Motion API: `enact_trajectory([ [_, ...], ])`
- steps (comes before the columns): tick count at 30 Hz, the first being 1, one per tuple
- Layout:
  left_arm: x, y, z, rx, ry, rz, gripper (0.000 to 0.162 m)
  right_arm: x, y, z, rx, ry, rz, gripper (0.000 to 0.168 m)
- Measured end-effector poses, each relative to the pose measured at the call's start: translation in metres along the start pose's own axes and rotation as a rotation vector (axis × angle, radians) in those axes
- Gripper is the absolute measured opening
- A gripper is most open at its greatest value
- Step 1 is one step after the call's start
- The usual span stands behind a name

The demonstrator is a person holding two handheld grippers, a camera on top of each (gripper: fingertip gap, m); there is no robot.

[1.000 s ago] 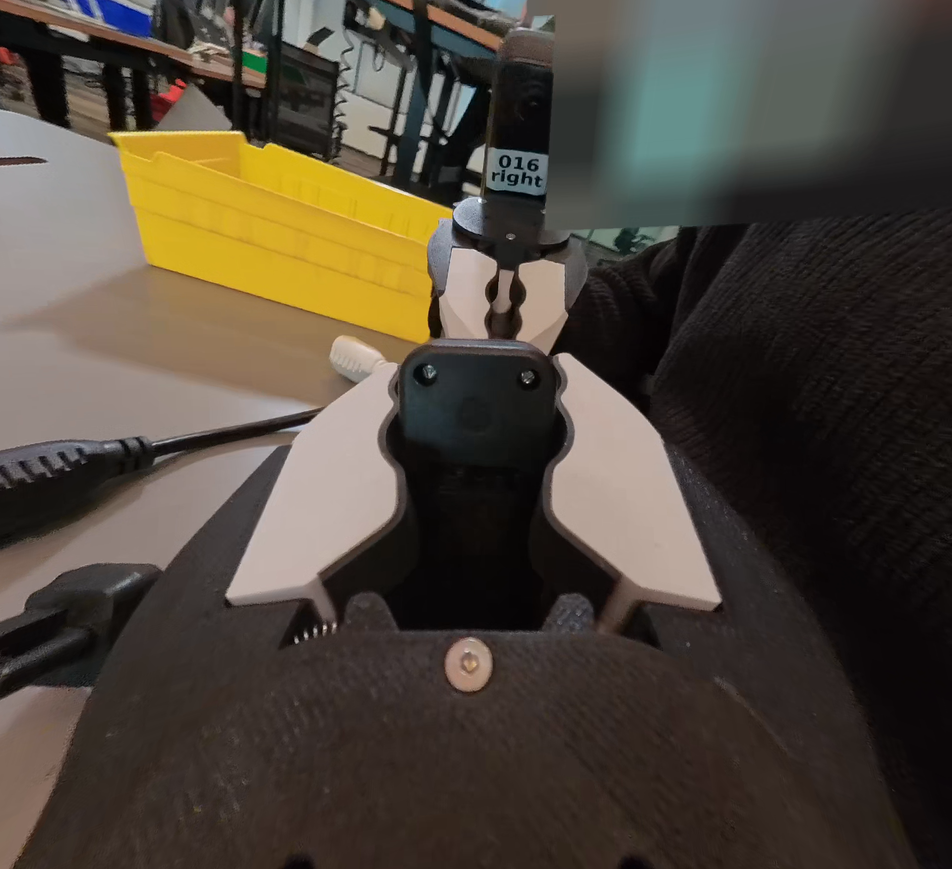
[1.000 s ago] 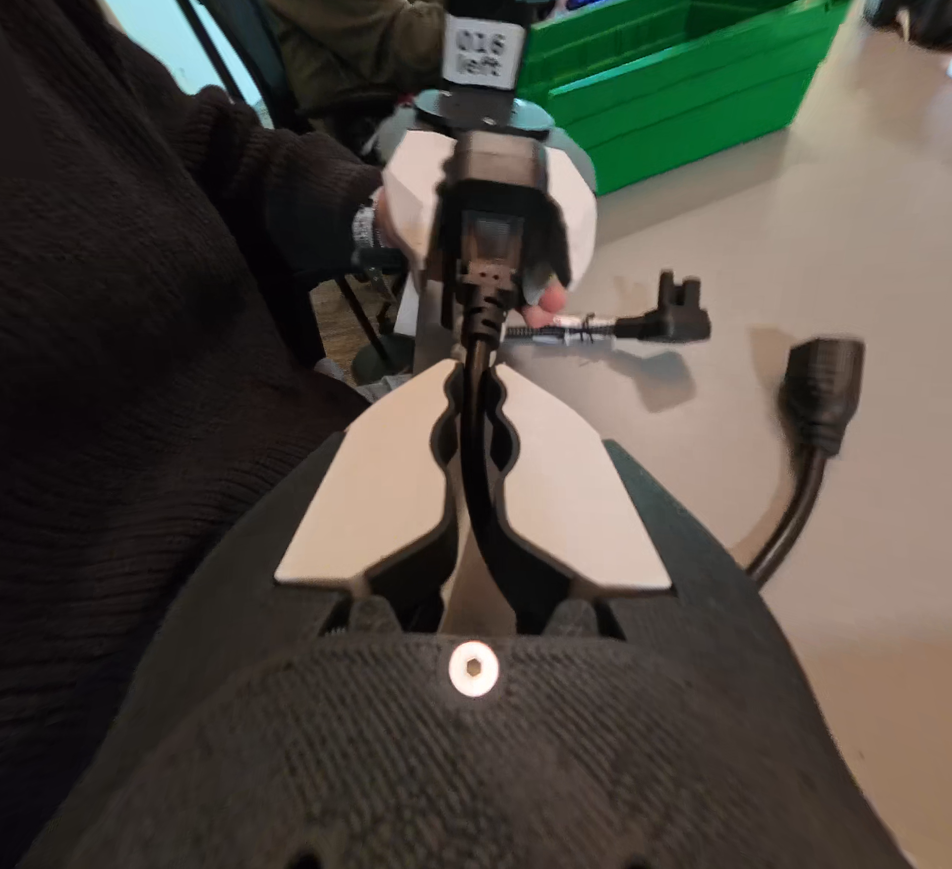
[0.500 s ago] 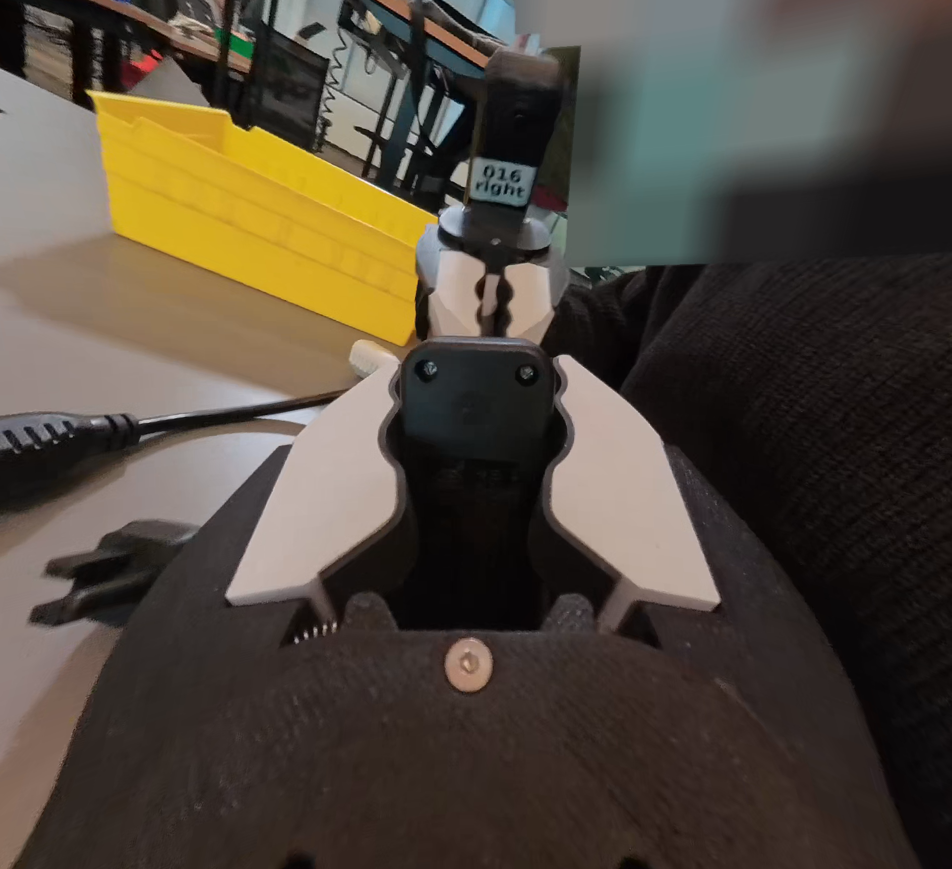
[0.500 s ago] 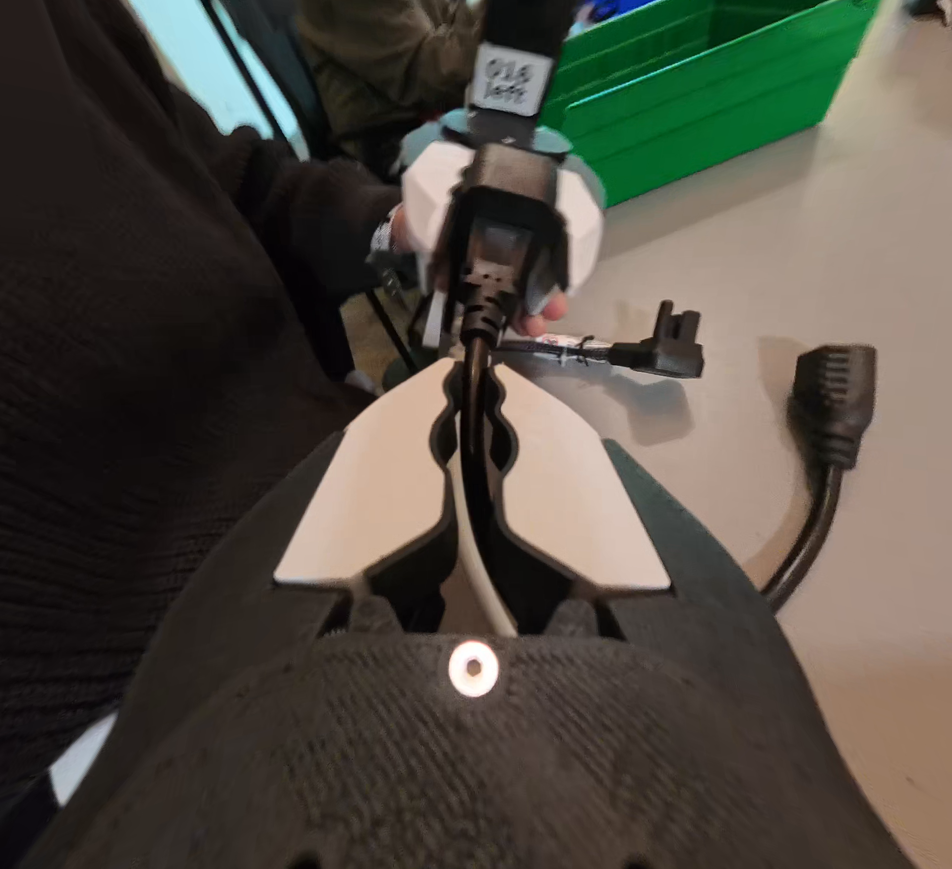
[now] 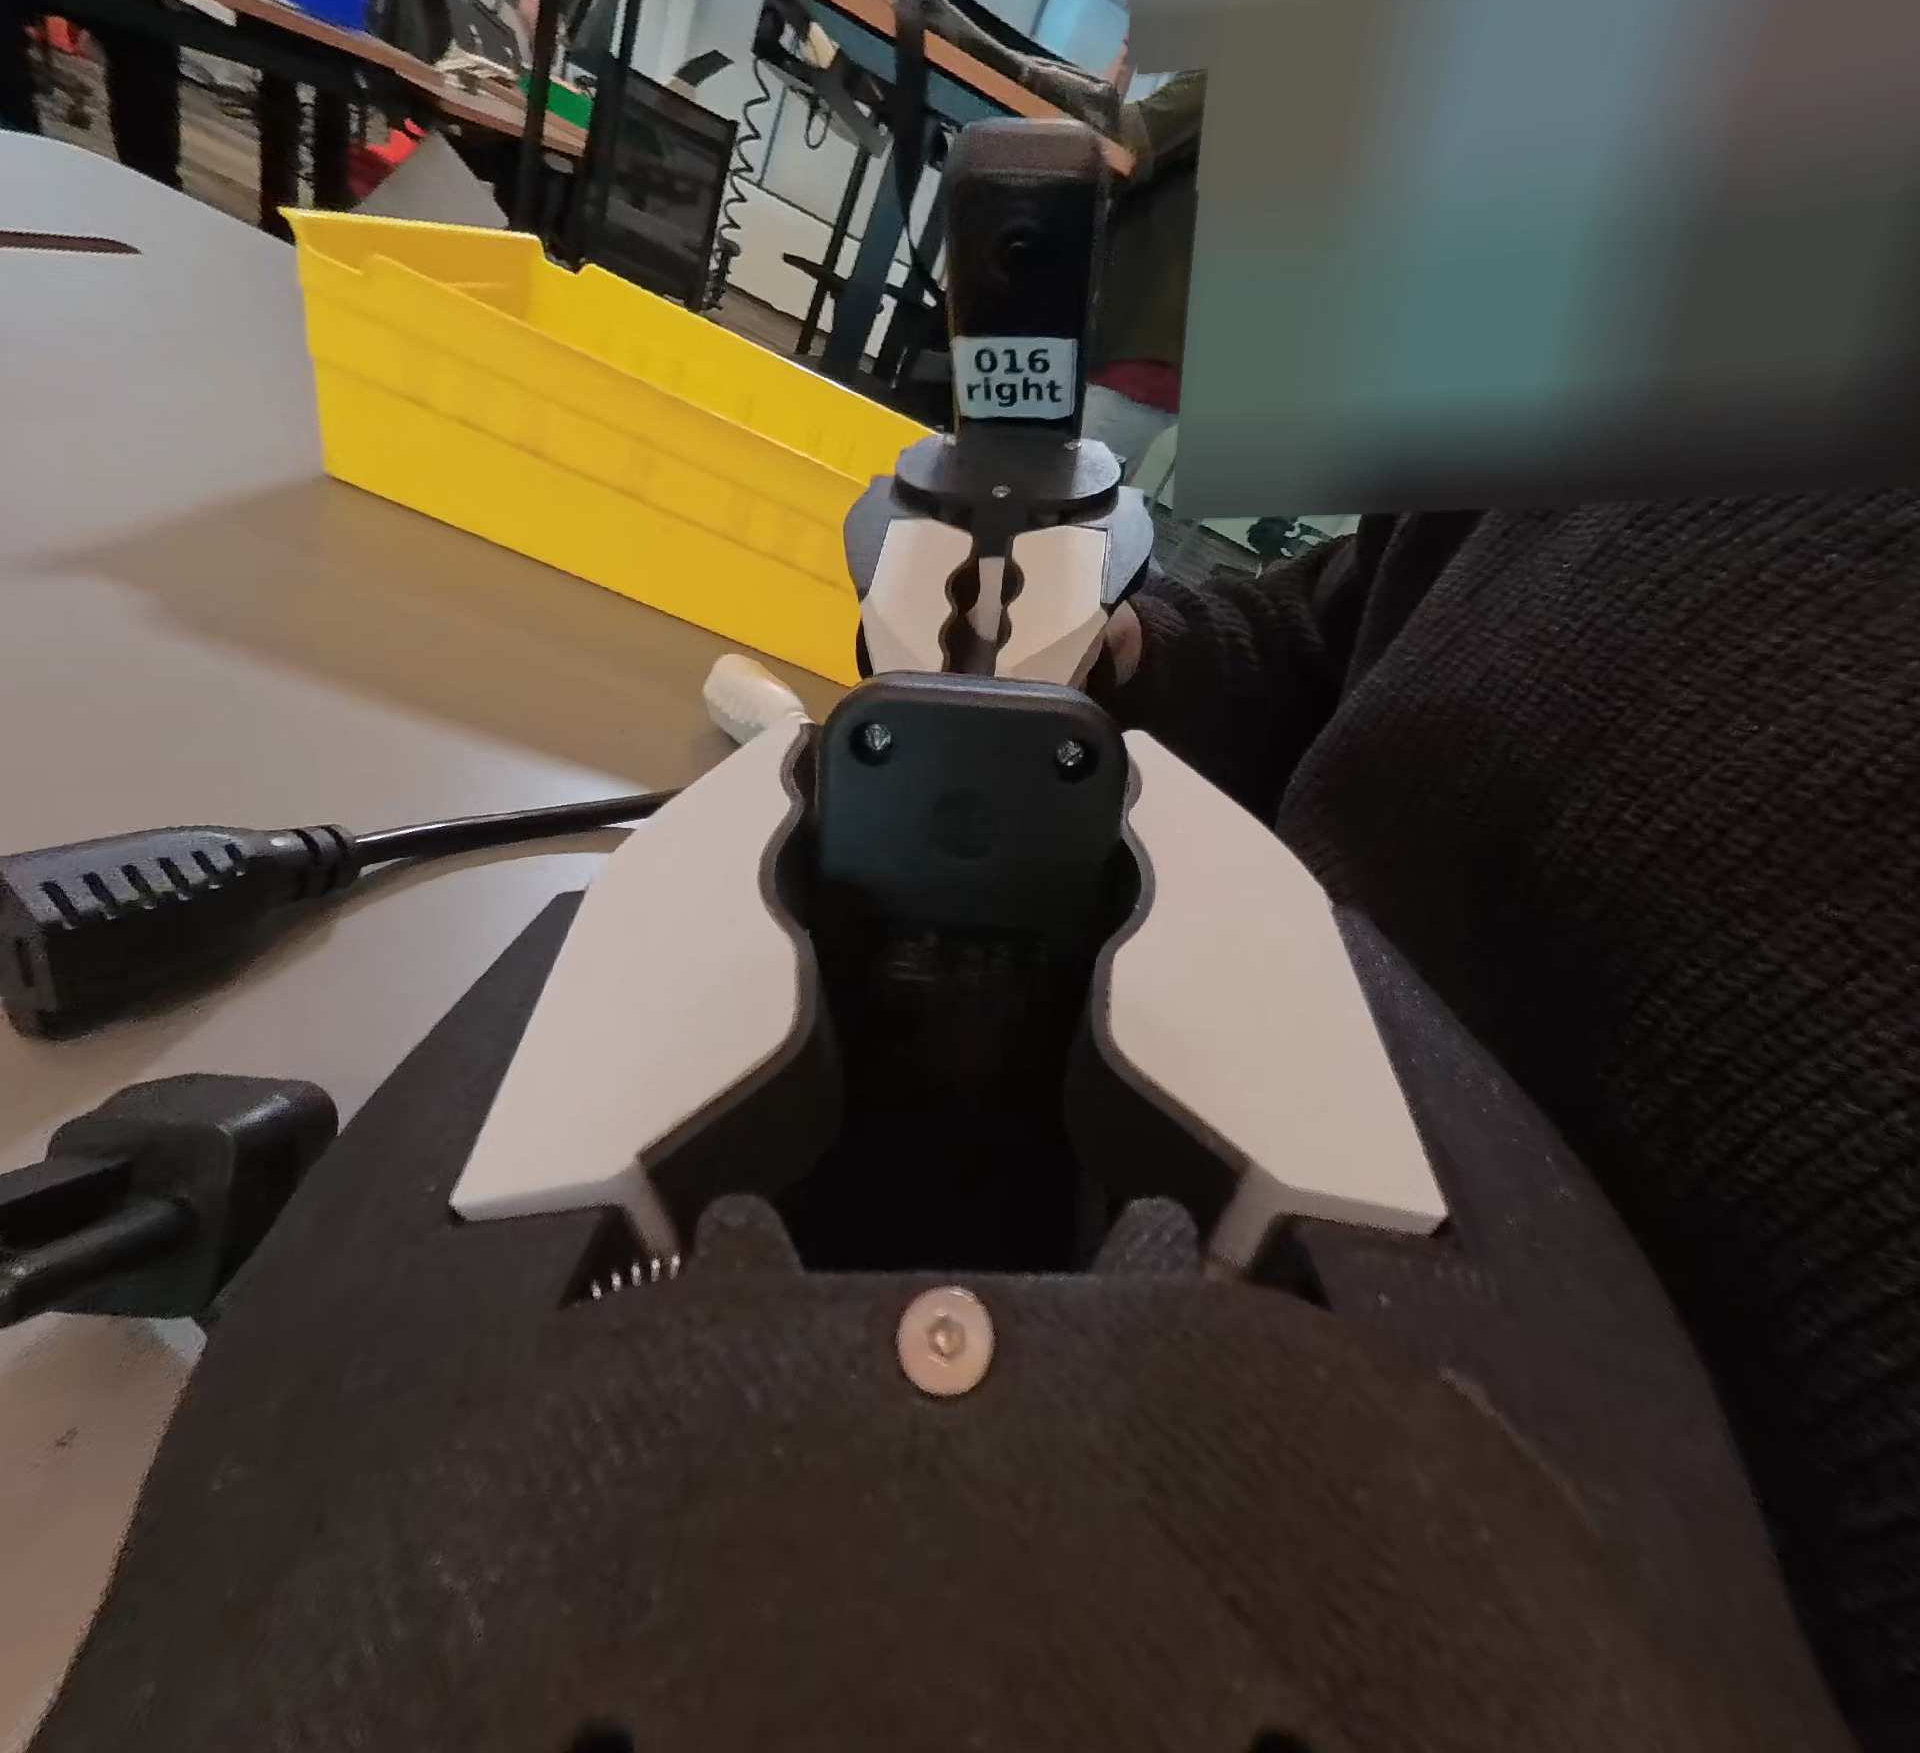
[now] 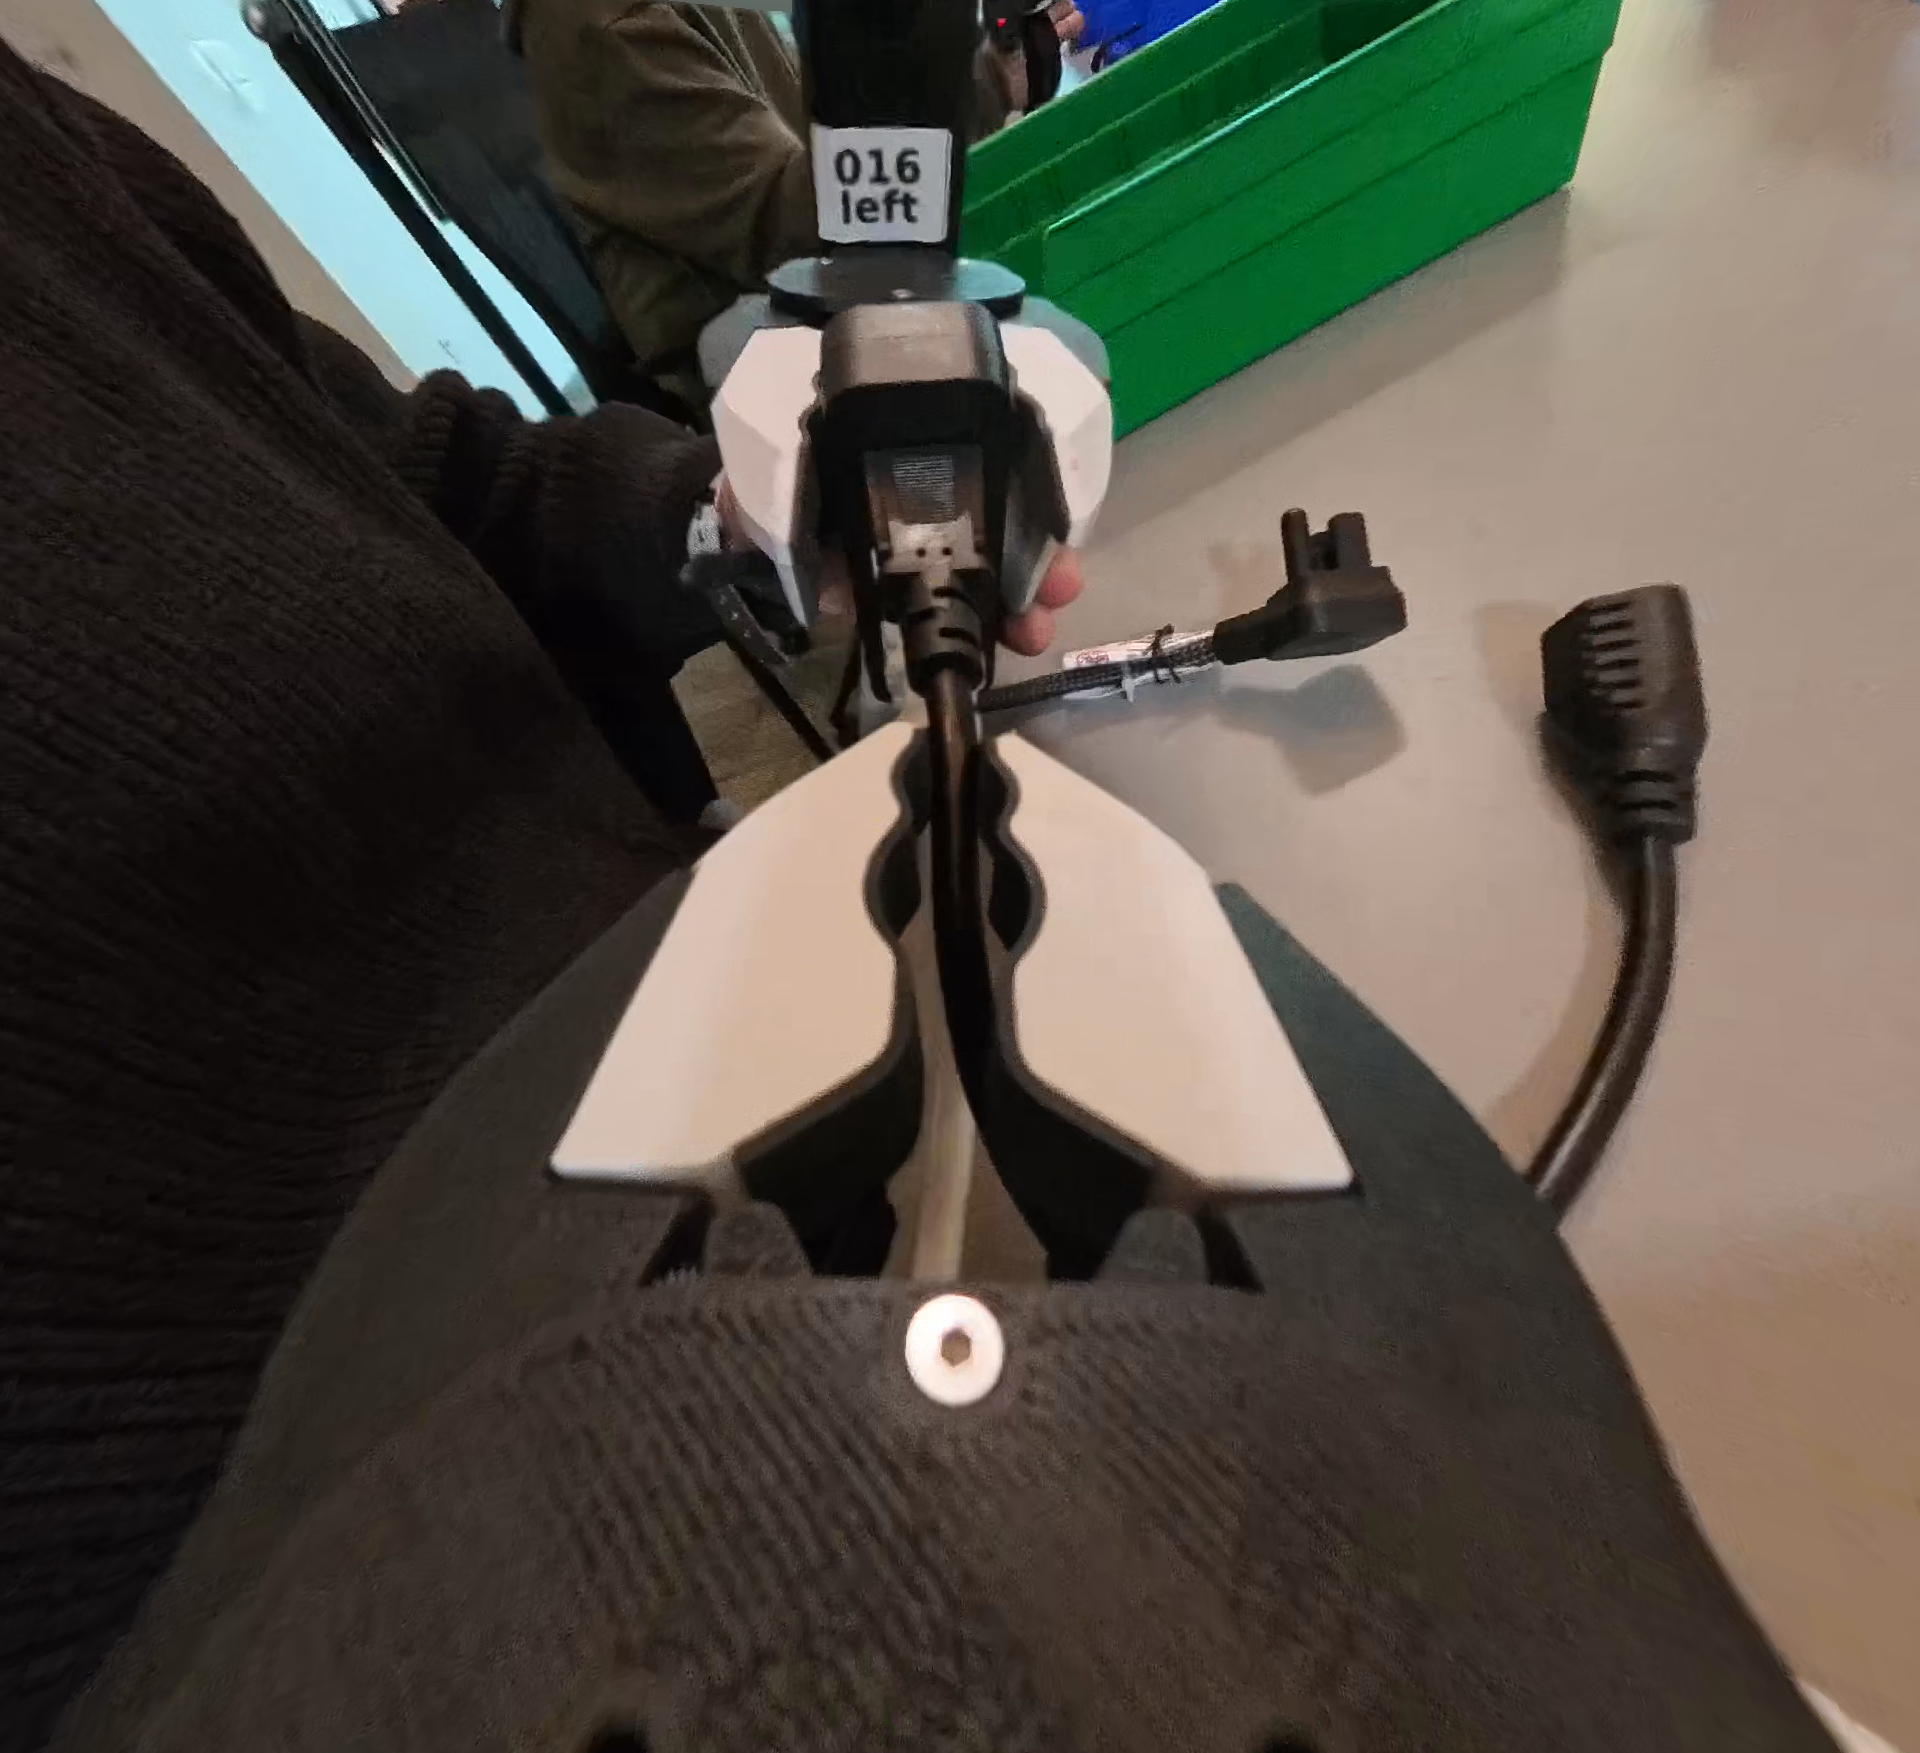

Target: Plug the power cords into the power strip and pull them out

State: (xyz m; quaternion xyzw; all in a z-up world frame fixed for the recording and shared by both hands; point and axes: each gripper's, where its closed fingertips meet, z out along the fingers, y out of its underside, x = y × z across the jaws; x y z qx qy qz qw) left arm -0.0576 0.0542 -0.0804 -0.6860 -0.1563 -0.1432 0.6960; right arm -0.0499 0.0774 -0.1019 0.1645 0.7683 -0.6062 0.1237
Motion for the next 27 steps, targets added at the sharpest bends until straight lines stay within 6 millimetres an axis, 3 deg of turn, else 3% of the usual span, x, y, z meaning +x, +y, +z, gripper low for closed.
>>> enact_trajectory([
  [2, -0.001, 0.000, -0.002, 0.007, 0.007, 0.001, 0.052, -0.006, 0.003, 0.004, -0.002, -0.046, 0.039, 0.009],
  [6, 0.015, -0.002, 0.000, 0.021, 0.116, -0.030, 0.053, -0.032, 0.000, -0.002, -0.013, -0.165, -0.121, 0.010],
  [12, 0.002, 0.000, 0.000, 0.013, 0.029, -0.040, 0.052, -0.001, 0.000, -0.004, -0.009, -0.025, -0.029, 0.009],
  [14, 0.000, 0.001, 0.000, 0.004, 0.029, -0.035, 0.052, -0.003, 0.002, -0.003, -0.013, -0.064, 0.009, 0.009],
  [17, 0.009, -0.003, -0.002, 0.032, 0.094, -0.042, 0.052, -0.021, -0.003, -0.005, 0.010, -0.115, -0.124, 0.009],
  [22, 0.001, 0.000, -0.002, 0.020, 0.055, -0.056, 0.052, -0.007, -0.002, -0.006, -0.016, -0.035, -0.127, 0.009],
  [27, 0.004, 0.002, -0.001, -0.001, 0.048, -0.025, 0.052, -0.009, 0.001, -0.007, -0.035, -0.039, -0.138, 0.009],
])
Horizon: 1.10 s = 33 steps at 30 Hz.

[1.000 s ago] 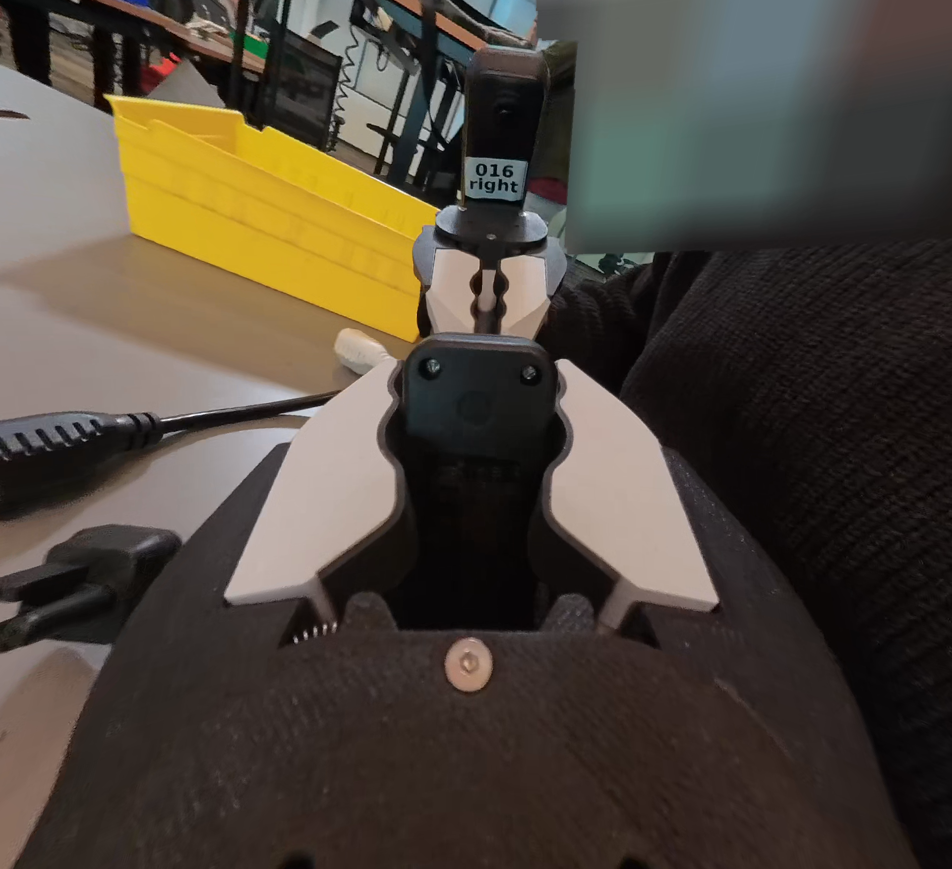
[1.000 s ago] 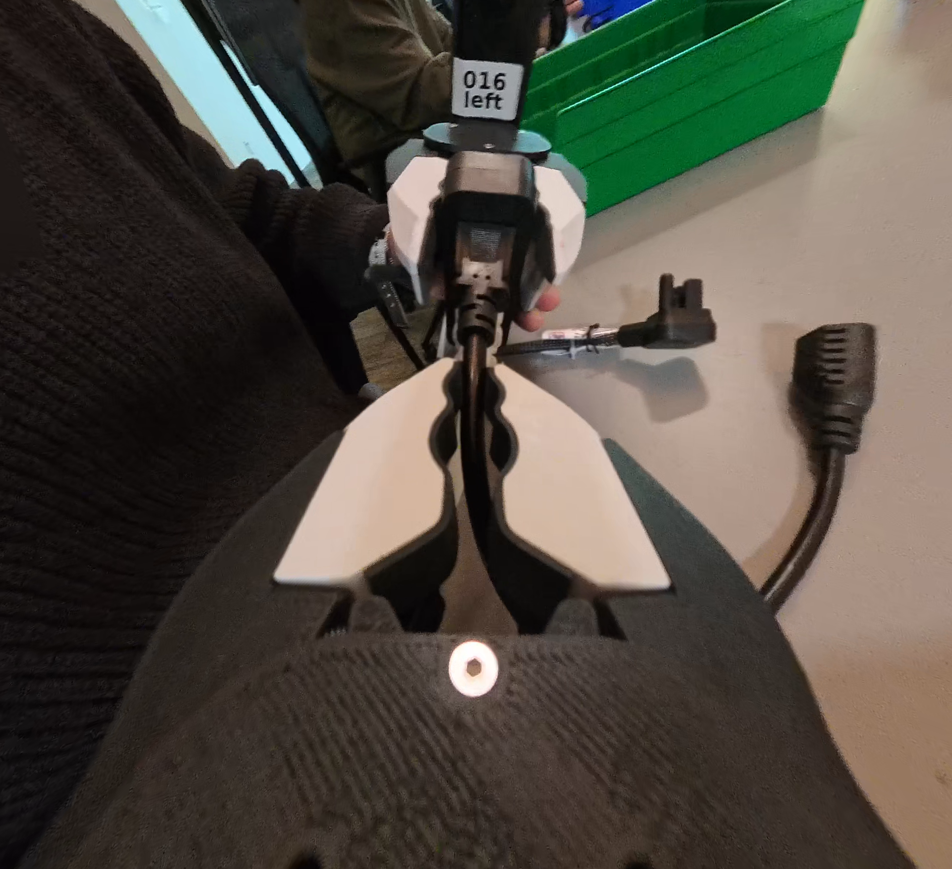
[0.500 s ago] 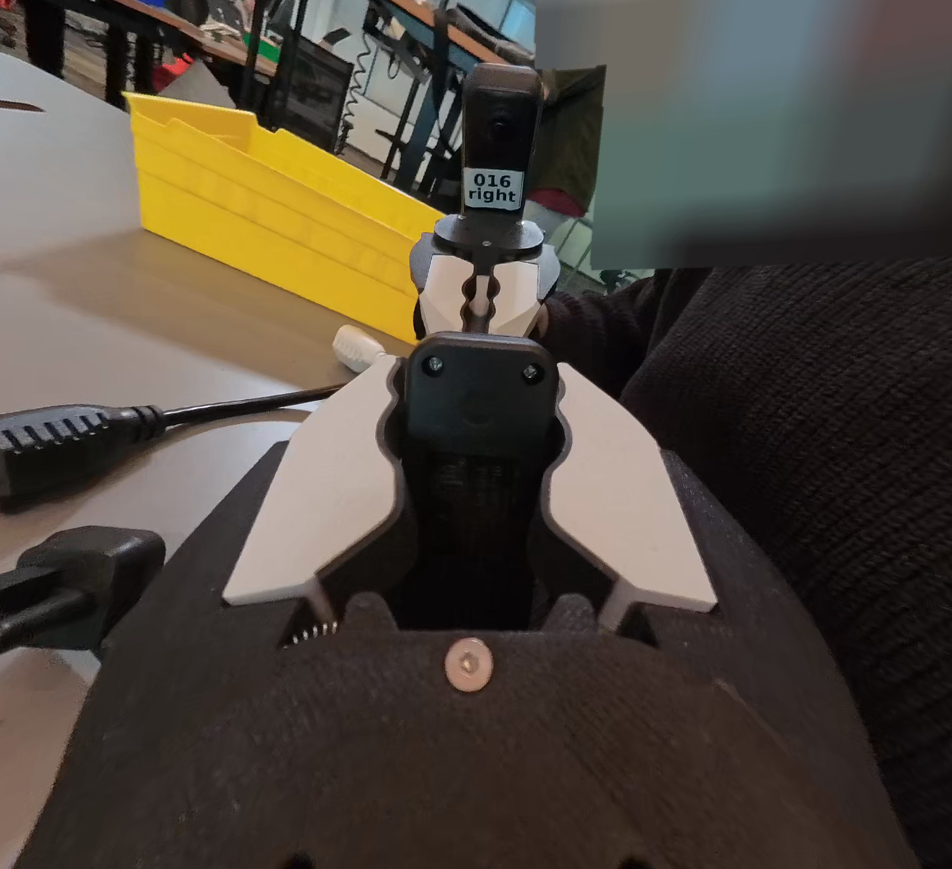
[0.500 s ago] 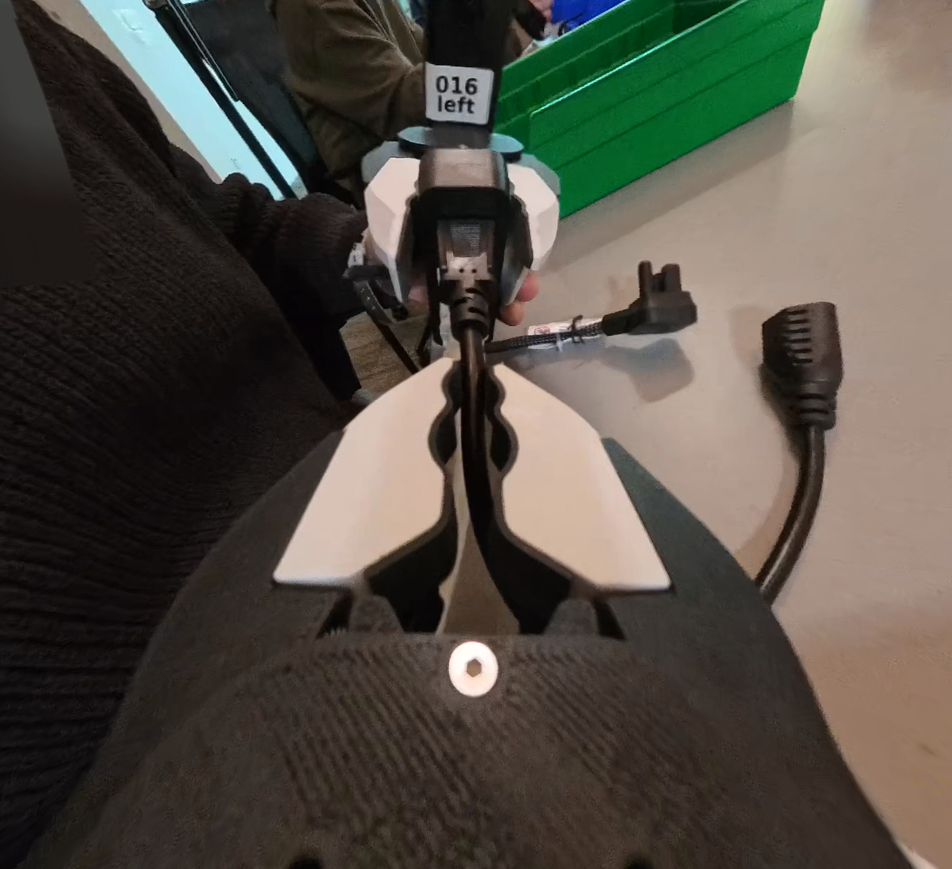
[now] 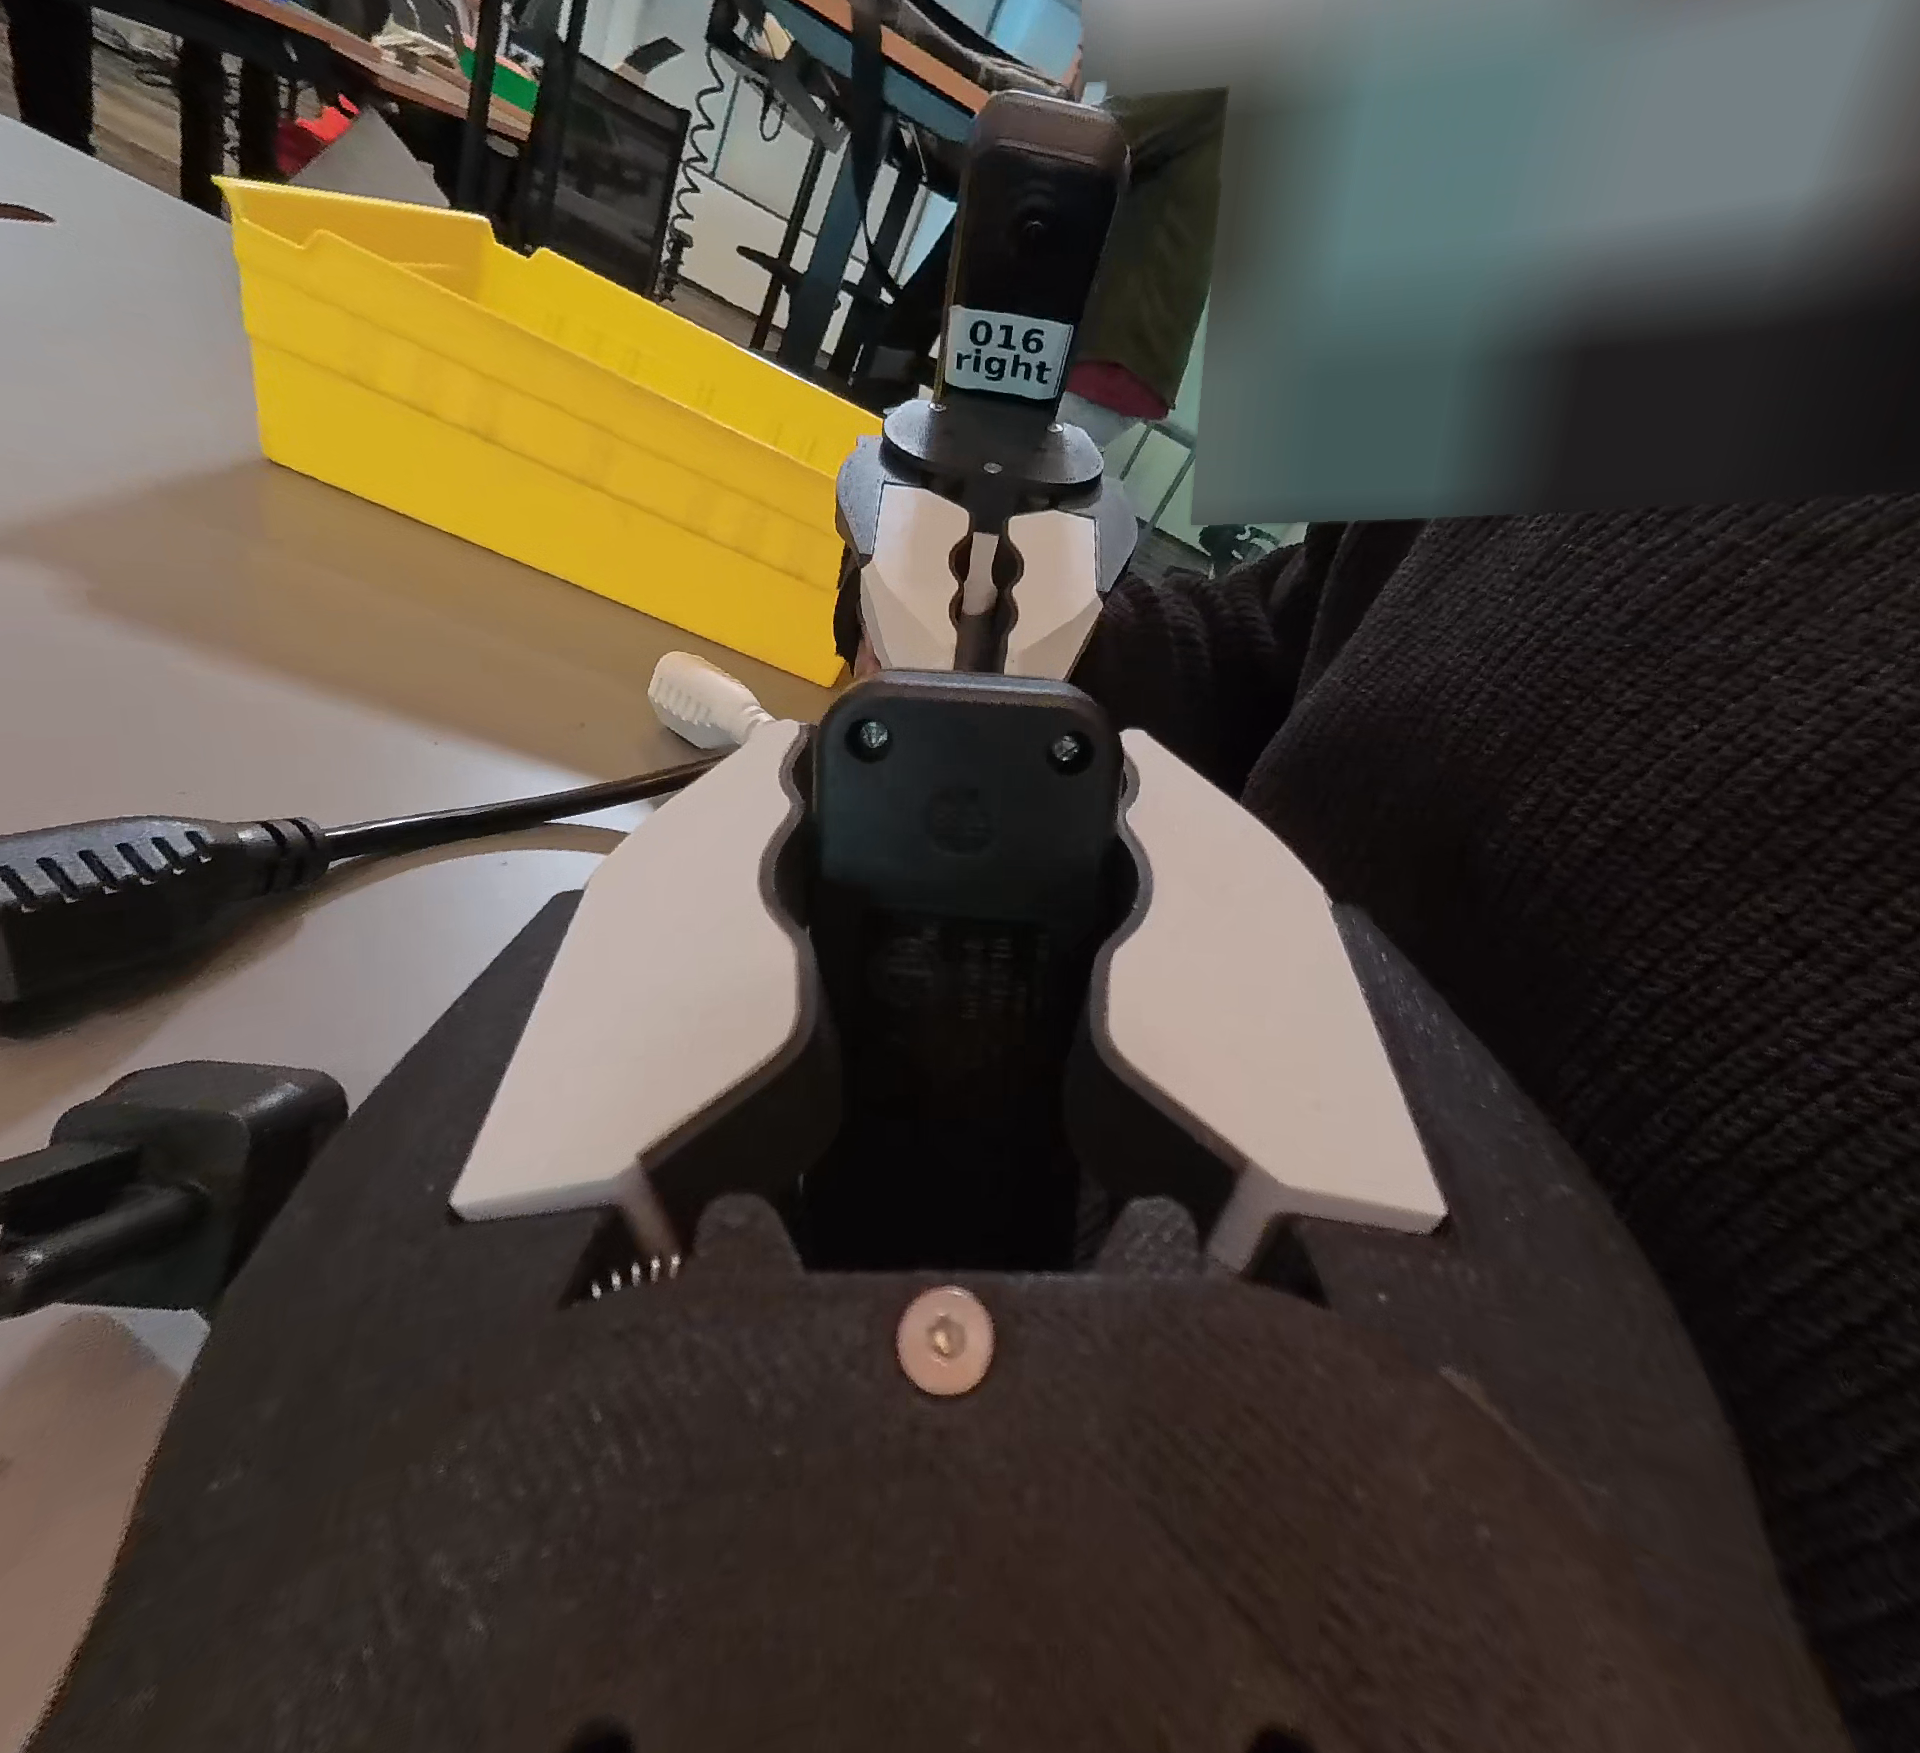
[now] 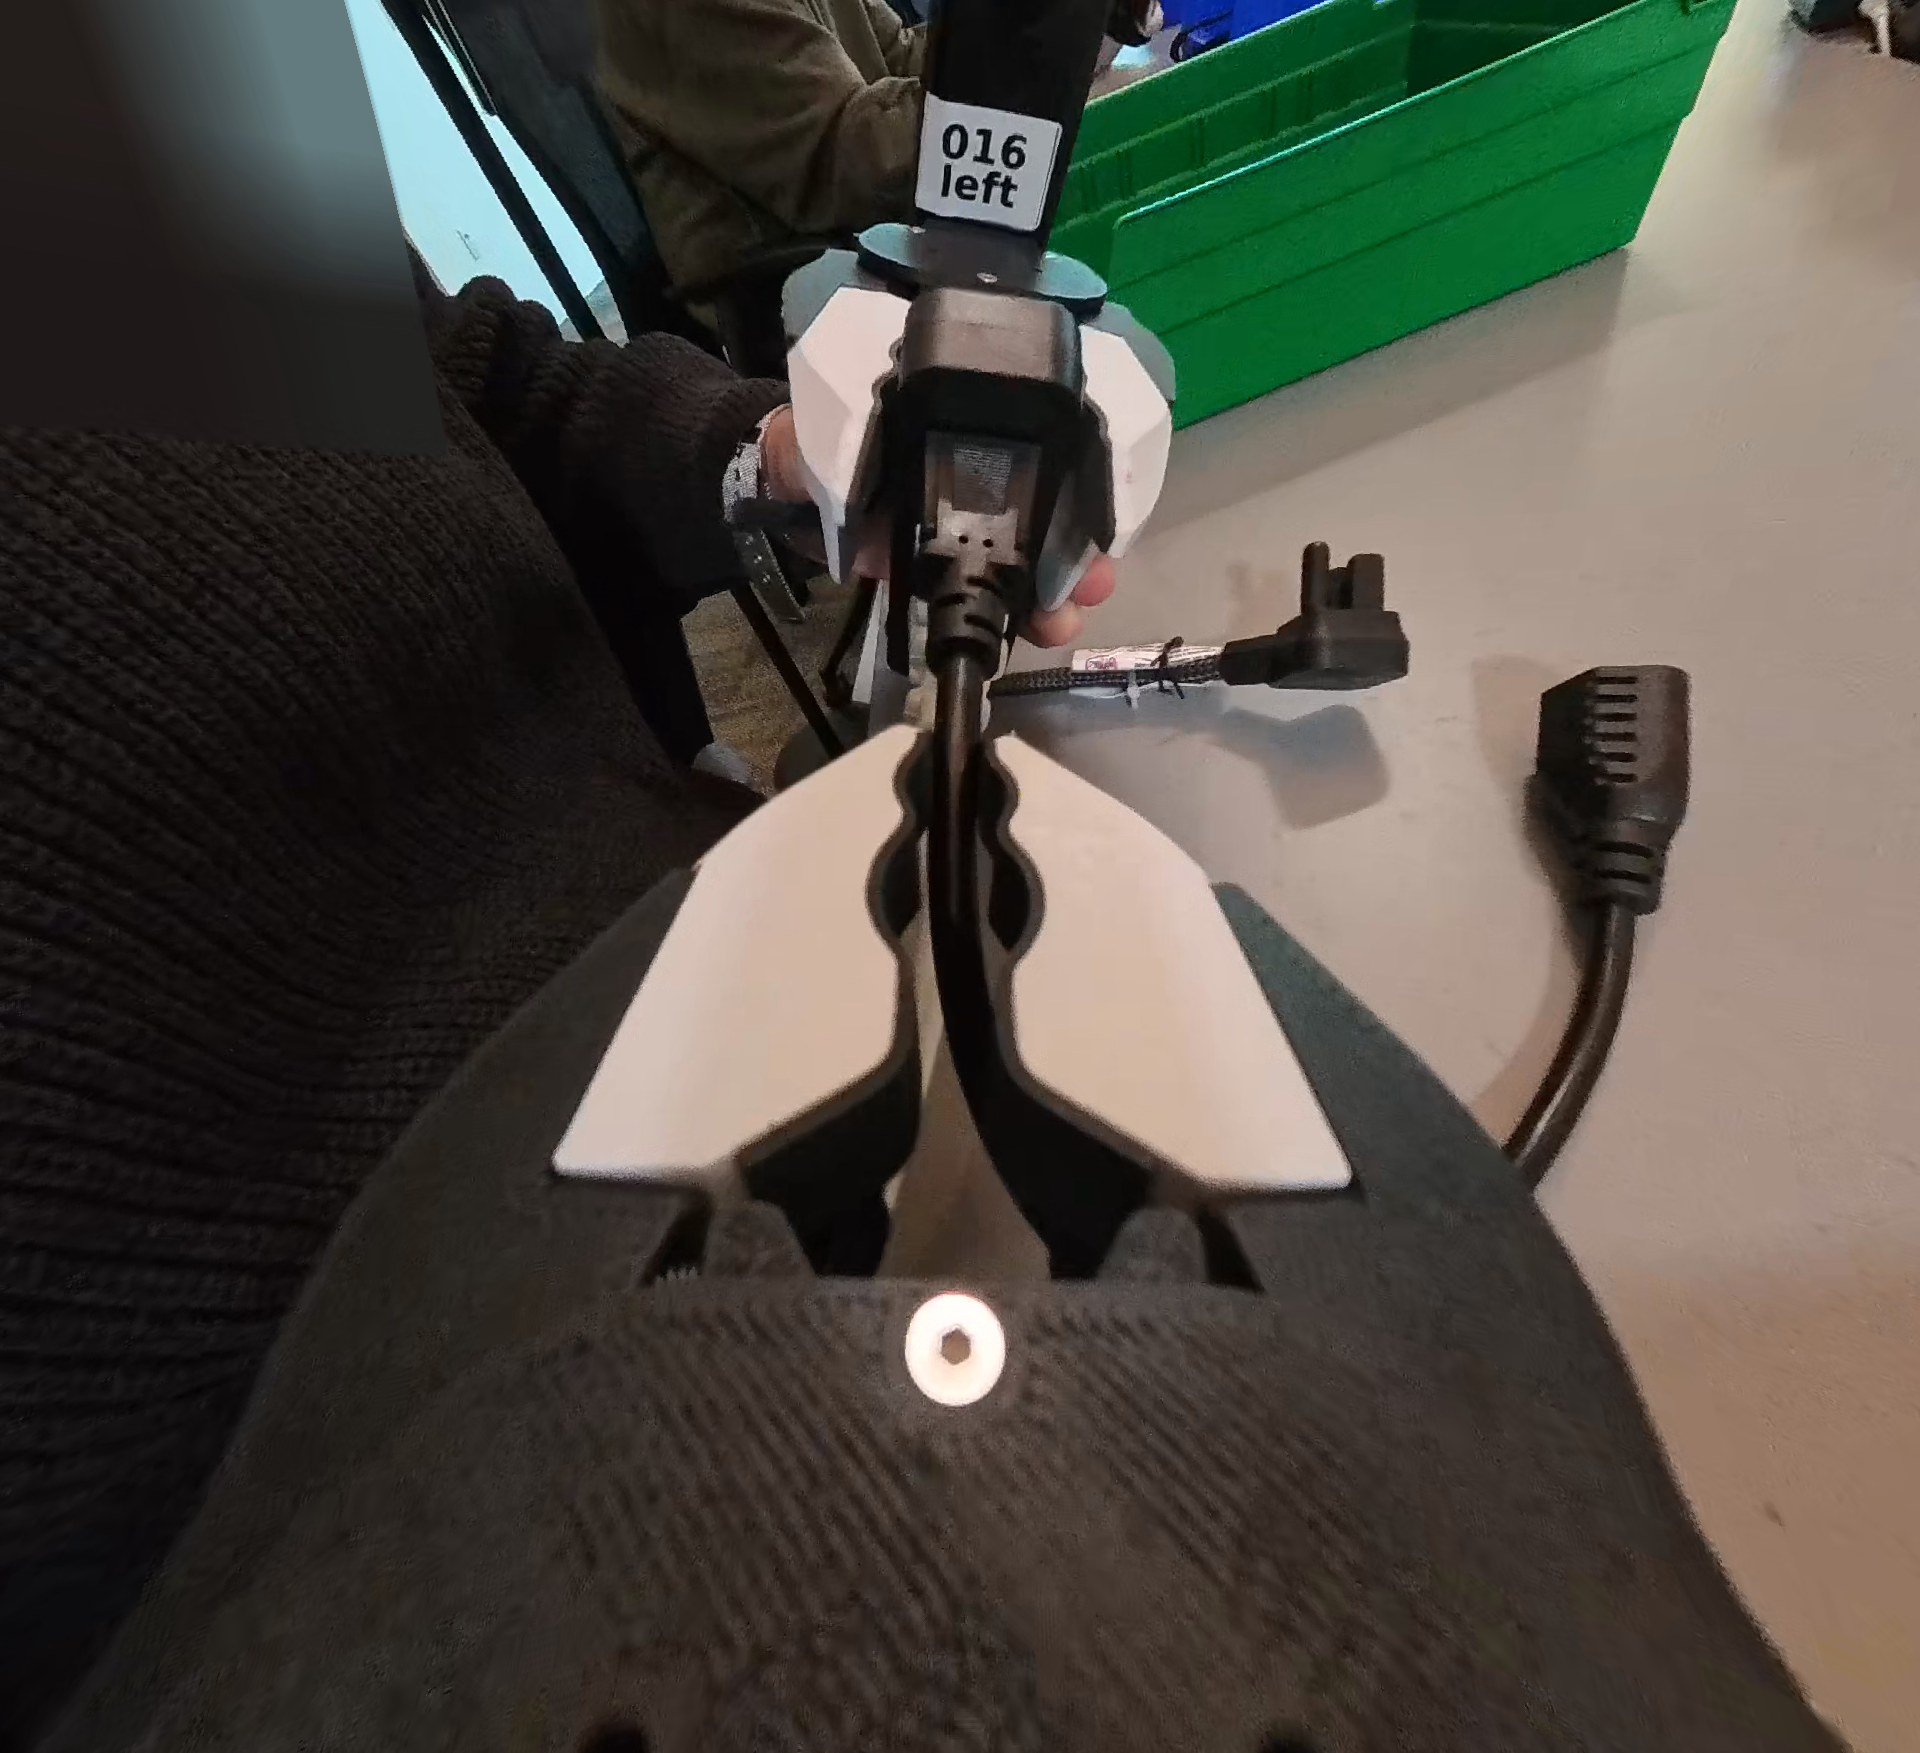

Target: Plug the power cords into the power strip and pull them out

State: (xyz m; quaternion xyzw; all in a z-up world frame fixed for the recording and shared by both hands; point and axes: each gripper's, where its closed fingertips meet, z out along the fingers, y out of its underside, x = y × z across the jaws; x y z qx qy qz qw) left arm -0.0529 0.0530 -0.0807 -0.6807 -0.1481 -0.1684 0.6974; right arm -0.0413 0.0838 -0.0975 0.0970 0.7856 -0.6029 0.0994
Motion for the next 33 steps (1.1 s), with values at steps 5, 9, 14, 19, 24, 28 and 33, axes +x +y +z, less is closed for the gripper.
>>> enact_trajectory([
  [5, -0.001, -0.003, -0.004, 0.024, 0.004, -0.023, 0.052, 0.001, -0.003, -0.005, 0.009, -0.006, 0.004, 0.009],
  [9, 0.002, 0.000, -0.003, 0.005, 0.009, -0.004, 0.052, -0.003, 0.002, -0.005, -0.011, -0.026, -0.008, 0.009],
  [14, 0.004, 0.001, -0.005, -0.021, 0.010, 0.021, 0.052, -0.007, -0.007, 0.001, 0.040, -0.041, 0.019, 0.023],
  [19, 0.010, 0.007, 0.006, -0.060, -0.014, 0.057, 0.052, -0.015, 0.002, 0.020, -0.026, -0.054, 0.042, 0.042],
  [24, 0.014, 0.011, 0.010, -0.067, -0.013, 0.065, 0.052, -0.012, 0.012, 0.029, -0.087, -0.009, 0.006, 0.015],
  [28, 0.020, 0.009, 0.009, -0.038, 0.054, 0.027, 0.053, -0.015, 0.010, 0.029, -0.062, -0.035, 0.025, 0.015],
  [33, 0.021, 0.000, 0.006, 0.058, 0.122, -0.067, 0.085, -0.016, 0.007, 0.025, -0.052, -0.023, 0.003, 0.015],
])
